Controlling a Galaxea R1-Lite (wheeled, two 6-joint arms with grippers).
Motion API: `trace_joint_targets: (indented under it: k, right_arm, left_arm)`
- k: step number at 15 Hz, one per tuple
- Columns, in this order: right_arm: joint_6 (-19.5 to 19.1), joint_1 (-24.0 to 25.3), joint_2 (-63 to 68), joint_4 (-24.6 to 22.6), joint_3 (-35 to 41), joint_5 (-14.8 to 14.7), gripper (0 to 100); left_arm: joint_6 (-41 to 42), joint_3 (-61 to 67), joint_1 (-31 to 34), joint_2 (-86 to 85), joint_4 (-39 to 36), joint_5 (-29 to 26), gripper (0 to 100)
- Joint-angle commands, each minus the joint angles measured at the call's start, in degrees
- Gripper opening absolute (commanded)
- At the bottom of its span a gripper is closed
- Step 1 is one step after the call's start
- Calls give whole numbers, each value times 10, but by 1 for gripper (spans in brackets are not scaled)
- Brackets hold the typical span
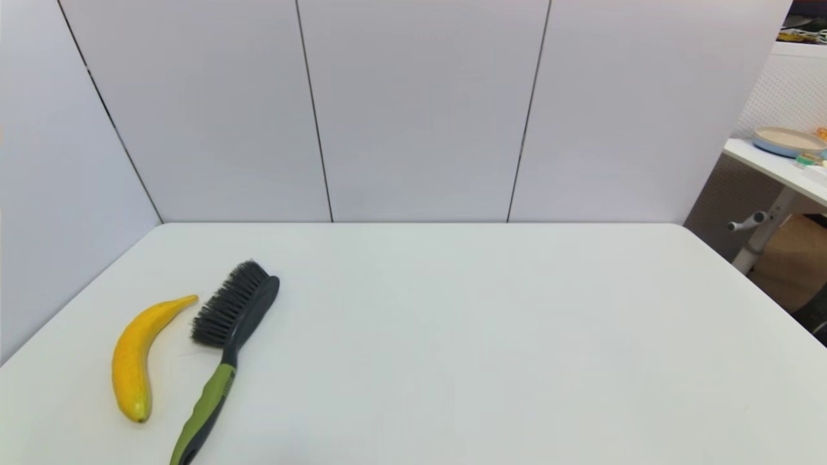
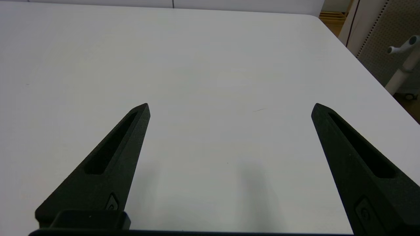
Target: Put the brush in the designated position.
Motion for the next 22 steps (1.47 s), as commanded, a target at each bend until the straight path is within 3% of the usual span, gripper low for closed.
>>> trace_joint_targets:
  k: [1, 22]
  right_arm:
    - [-1, 1, 1, 0, 1, 0, 100]
    - [-1, 0, 1, 0, 1, 0, 100]
  left_arm:
    - [-54, 59, 5, -102, -32, 11, 100]
    - [-68, 62, 5, -102, -38, 29, 100]
